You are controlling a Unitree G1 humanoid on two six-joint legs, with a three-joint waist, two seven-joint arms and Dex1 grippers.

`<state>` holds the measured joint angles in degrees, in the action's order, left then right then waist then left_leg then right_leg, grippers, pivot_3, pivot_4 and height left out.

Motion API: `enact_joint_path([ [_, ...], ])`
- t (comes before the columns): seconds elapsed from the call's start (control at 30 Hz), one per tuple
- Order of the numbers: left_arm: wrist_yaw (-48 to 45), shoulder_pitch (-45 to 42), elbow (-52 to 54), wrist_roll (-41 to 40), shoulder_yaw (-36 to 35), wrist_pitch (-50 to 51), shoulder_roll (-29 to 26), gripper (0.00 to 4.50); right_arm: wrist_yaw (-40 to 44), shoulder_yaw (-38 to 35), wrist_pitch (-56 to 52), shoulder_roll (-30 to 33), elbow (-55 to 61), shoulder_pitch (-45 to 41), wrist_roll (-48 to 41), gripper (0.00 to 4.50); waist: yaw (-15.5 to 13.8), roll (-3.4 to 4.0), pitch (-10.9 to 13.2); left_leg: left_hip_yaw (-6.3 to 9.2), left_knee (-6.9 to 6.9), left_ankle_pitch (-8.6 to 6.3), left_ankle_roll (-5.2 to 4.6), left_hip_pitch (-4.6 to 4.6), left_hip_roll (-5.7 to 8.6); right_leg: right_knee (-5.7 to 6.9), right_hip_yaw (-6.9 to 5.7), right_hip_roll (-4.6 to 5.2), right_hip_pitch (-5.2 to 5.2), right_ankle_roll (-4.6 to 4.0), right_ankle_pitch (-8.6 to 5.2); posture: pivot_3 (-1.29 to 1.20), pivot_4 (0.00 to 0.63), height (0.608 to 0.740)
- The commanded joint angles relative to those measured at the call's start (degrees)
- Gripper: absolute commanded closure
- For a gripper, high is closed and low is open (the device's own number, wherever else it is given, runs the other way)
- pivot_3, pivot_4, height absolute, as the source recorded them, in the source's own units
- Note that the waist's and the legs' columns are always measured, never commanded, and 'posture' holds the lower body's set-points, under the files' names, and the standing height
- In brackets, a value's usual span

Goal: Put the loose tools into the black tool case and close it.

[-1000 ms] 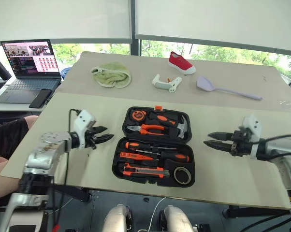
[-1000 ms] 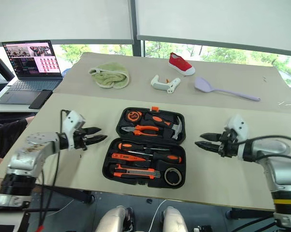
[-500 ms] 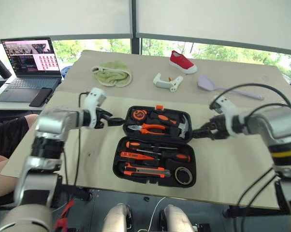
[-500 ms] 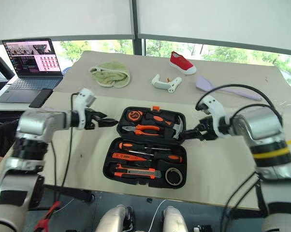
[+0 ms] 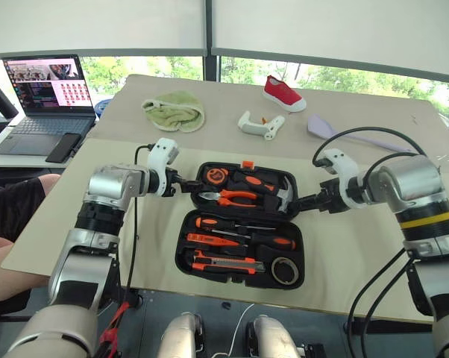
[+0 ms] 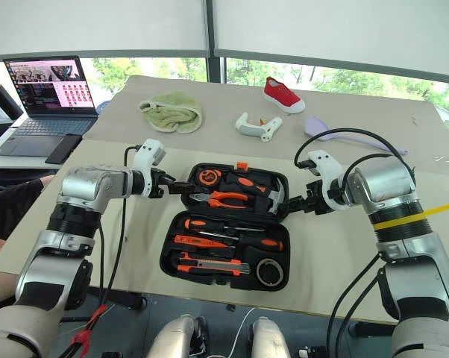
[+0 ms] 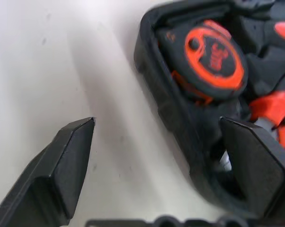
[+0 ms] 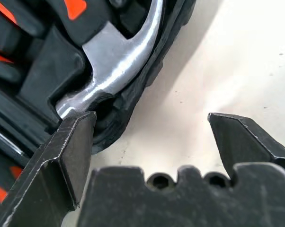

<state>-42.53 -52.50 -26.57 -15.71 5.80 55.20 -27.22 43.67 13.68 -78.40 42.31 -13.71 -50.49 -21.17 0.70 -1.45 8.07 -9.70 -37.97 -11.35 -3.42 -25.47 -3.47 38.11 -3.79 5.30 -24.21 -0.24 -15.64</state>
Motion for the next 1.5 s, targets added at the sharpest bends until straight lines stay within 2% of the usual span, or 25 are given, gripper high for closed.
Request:
enact_joint_path([
  [0.03,-0.7,-1.8,-0.5,0.8,0.8,0.1,0.2,1.54,-2.2,-1.2,0.2,-0.5,-0.8,0.3,1.4,1.54,0.1,0.0,0.0,0.0,0.0,0.0,0.0,0.0,0.0,0.01,0.0,-0.01,0.0,0.0,0.0,0.0,0.15,0.736],
  [0.1,-1.7,-1.3,-0.1,0.7,1.8,1.2,0.2,2.13,-2.4,-1.3,-0.4,-0.7,-1.2,0.5,1.3,2.18,0.0,0.0,0.0,0.0,0.0,0.01,0.02,0.01,0.0,0.02,0.0,-0.02,0.0,0.0,0.0,0.0,0.15,0.736],
  [0.17,-1.6,-0.9,-0.5,0.6,1.6,1.7,0.6,2.96,-2.5,-1.1,-0.8,-1.0,-1.7,0.6,1.3,2.95,-0.1,0.0,0.0,0.0,0.0,0.01,0.02,0.03,0.0,0.01,-0.01,0.0,0.05,0.0,0.0,0.0,0.15,0.736],
  [0.2,-1.4,-0.8,-1.1,0.4,1.0,1.6,0.8,3.2,-2.8,-1.3,-0.8,-1.3,-2.2,0.6,1.4,3.17,-0.1,0.0,0.0,0.0,-0.01,0.01,0.02,0.03,0.01,0.0,-0.02,0.01,0.07,0.01,0.0,0.0,0.15,0.736],
  [0.3,1.1,-1.6,-4.5,-0.2,-2.7,0.6,1.7,4.39,-3.5,-2.9,-0.5,-2.2,-3.4,0.6,1.4,4.26,-0.1,0.0,0.0,0.02,-0.12,0.0,-0.02,0.2,0.01,0.0,-0.02,0.04,0.28,0.1,0.06,0.0,0.15,0.736],
  [0.33,1.1,-1.7,-5.0,-0.5,-3.4,0.9,1.9,4.5,-3.5,-3.3,0.0,-2.3,-3.5,0.7,1.3,4.49,-0.1,0.0,0.0,0.02,-0.13,0.03,-0.08,0.23,0.01,0.01,-0.03,0.05,0.32,0.13,0.09,0.0,0.15,0.736],
  [0.5,4.1,-1.8,-7.0,-4.3,-11.5,0.0,3.5,4.5,-2.1,-9.3,7.6,-3.2,0.9,3.7,-0.5,4.49,0.0,-0.01,0.0,0.05,-0.13,0.21,-0.21,0.24,0.01,0.01,0.0,0.1,0.3,0.12,0.35,0.0,0.15,0.736],
  [0.57,4.0,-0.5,-5.3,-6.2,-14.6,-3.8,4.0,4.5,-0.7,-11.6,13.6,-3.1,4.7,6.3,-1.2,4.49,0.1,-0.01,0.0,0.04,-0.13,0.24,-0.2,0.22,0.02,0.02,0.02,0.09,0.25,0.11,0.4,0.0,0.15,0.736],
  [0.67,0.0,6.8,5.1,-10.4,-20.7,-17.6,5.5,4.5,1.2,-13.6,32.1,-0.7,14.9,15.2,2.0,4.49,0.1,-0.01,0.0,0.01,-0.09,0.27,-0.17,0.13,0.01,0.03,0.07,0.1,0.11,0.11,0.41,0.0,0.15,0.736],
  [0.83,2.3,13.7,14.8,-14.6,-25.0,-24.0,7.8,4.5,0.5,-13.9,64.3,2.2,20.9,28.0,11.8,4.49,-0.1,-0.03,0.1,-0.06,0.04,0.34,-0.06,-0.04,0.03,-0.07,0.06,0.04,-0.05,0.14,0.38,0.0,0.15,0.736],
  [0.97,-2.1,25.6,24.0,-9.9,-22.0,-39.3,7.3,4.5,-4.5,-13.3,91.7,4.4,20.6,40.0,23.5,4.49,-0.1,-0.04,0.1,-0.05,0.04,0.34,-0.07,0.03,0.07,-0.14,0.07,0.06,0.07,0.2,0.34,0.0,0.15,0.736],
  [1.07,-8.3,33.4,26.8,-5.4,-18.2,-53.3,5.5,4.5,-10.4,-12.2,106.4,5.1,19.4,44.7,33.0,4.49,0.1,-0.04,0.1,-0.09,0.05,0.34,-0.06,0.12,0.07,-0.14,0.11,0.08,0.1,0.22,0.31,0.0,0.15,0.736],
  [1.13,-11.2,37.0,26.3,-1.2,-15.9,-63.3,3.7,4.5,-13.7,-12.0,113.4,5.0,17.5,46.7,36.8,4.49,0.2,-0.03,0.1,-0.11,0.06,0.33,-0.05,0.23,0.07,-0.11,0.13,0.07,0.16,0.21,0.31,0.0,0.15,0.736],
  [1.2,-14.2,41.9,23.5,0.7,-15.2,-71.9,1.7,4.5,-20.5,-12.4,120.7,5.0,13.3,49.4,43.3,4.49,0.1,-0.02,0.1,-0.1,0.09,0.32,-0.04,0.3,0.04,-0.11,0.12,0.07,0.2,0.18,0.3,0.0,0.15,0.736],
  [1.27,-16.2,46.1,21.6,0.7,-15.9,-76.3,-0.4,3.78,-23.3,-11.5,125.7,6.1,9.2,51.5,46.7,3.68,0.1,-0.01,0.0,-0.1,0.09,0.31,-0.03,0.33,0.04,-0.12,0.11,0.12,0.23,0.15,0.28,0.0,0.15,0.736],
  [1.33,-16.8,48.5,20.2,0.5,-17.5,-79.0,-2.9,3.16,-24.7,-11.7,128.5,7.3,7.3,52.6,47.7,3.11,0.1,-0.01,0.0,-0.09,0.1,0.29,-0.06,0.41,0.03,-0.13,0.11,0.16,0.3,0.13,0.25,0.0,0.15,0.736],
  [1.43,-15.6,50.2,17.4,-0.1,-20.8,-79.0,-6.9,2.05,-26.3,-14.2,130.4,9.5,6.0,53.8,47.9,2.03,0.1,-0.02,0.0,-0.09,0.1,0.29,-0.09,0.39,0.0,-0.11,0.1,0.19,0.25,0.1,0.23,0.0,0.15,0.736],
  [1.5,-15.1,50.4,14.6,-0.2,-22.3,-77.5,-9.5,2.03,-25.1,-15.4,129.9,11.2,4.7,55.4,44.6,1.4,0.1,-0.02,0.0,-0.05,0.1,0.3,-0.06,0.4,-0.03,-0.13,0.09,0.21,0.27,0.13,0.21,0.0,0.15,0.736],
])
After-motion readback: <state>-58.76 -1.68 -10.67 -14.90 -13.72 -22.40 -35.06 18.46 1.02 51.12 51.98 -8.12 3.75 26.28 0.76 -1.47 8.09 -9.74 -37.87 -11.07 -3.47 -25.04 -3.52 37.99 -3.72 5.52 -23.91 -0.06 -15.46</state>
